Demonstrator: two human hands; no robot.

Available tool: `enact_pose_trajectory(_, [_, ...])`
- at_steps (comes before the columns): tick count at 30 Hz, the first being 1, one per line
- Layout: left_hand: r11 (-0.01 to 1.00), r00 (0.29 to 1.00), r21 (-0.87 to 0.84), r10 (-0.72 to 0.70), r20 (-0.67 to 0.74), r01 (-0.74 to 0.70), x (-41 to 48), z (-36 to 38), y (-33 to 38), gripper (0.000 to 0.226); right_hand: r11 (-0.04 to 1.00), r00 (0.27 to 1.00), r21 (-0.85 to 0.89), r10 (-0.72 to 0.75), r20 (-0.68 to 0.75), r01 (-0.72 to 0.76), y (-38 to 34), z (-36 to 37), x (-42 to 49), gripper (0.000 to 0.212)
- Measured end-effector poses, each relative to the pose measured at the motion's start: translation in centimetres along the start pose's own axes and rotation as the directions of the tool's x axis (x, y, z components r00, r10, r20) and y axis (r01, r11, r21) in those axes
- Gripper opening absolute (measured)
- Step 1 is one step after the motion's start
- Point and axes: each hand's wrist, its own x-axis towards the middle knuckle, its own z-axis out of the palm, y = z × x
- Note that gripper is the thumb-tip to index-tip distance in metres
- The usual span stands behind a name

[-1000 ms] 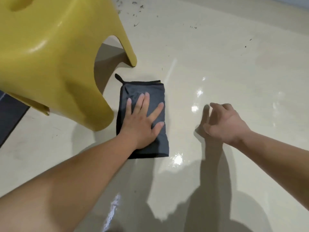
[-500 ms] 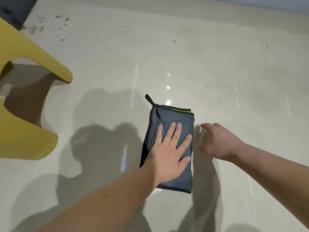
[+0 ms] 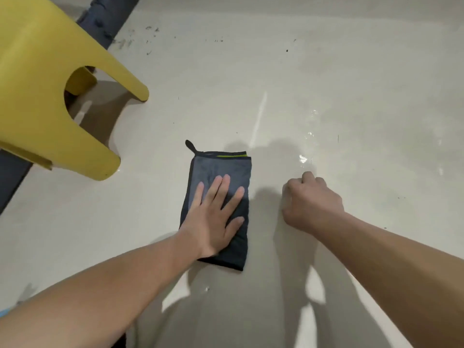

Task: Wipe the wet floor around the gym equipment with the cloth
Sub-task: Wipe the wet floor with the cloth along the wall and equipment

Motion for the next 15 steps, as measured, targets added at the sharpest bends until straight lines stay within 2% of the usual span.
enact_pose_trajectory(4, [0.999, 0.974, 0.003, 0.030, 0.226, -0.032, -6.9, 0.3, 2.0, 0.067, 0.997, 0.996, -0.036, -0.060, 0.065, 0.063, 0.2, 0.3, -1.0, 0.034])
enact_pose_trajectory(6, [1.000, 0.929, -0.018, 0.012, 0.369, -0.006, -9.0, -0.7, 3.1, 0.069, 0.991, 0.993, -0.082, -0.097, 0.071, 0.102, -0.2, 0.7, -1.4, 0.038])
enact_pose_trajectory(9, [0.998, 0.826, -0.037, -0.021, 0.563, 0.051, -8.9, -4.1, 4.0, 0.076, 0.977, 0.982, -0.127, -0.160, 0.099, 0.172, -1.1, 1.0, -1.9, 0.042])
enact_pose_trajectory(11, [1.000, 0.804, -0.007, -0.020, 0.595, 0.030, -8.0, -6.4, 4.1, 0.077, 0.971, 0.978, -0.137, -0.184, 0.103, 0.197, -1.2, 0.3, -2.0, 0.047])
enact_pose_trajectory(13, [1.000, 0.818, -0.011, 0.000, 0.575, 0.008, -8.1, -7.4, 4.1, 0.081, 0.970, 0.968, -0.105, -0.205, 0.146, 0.221, -1.0, -0.6, -2.1, 0.051])
enact_pose_trajectory(15, [0.998, 0.827, -0.053, 0.001, 0.562, 0.034, -8.1, -7.4, 4.4, 0.082, 0.983, 0.967, -0.033, -0.172, 0.189, 0.181, -0.4, -1.1, -2.1, 0.050])
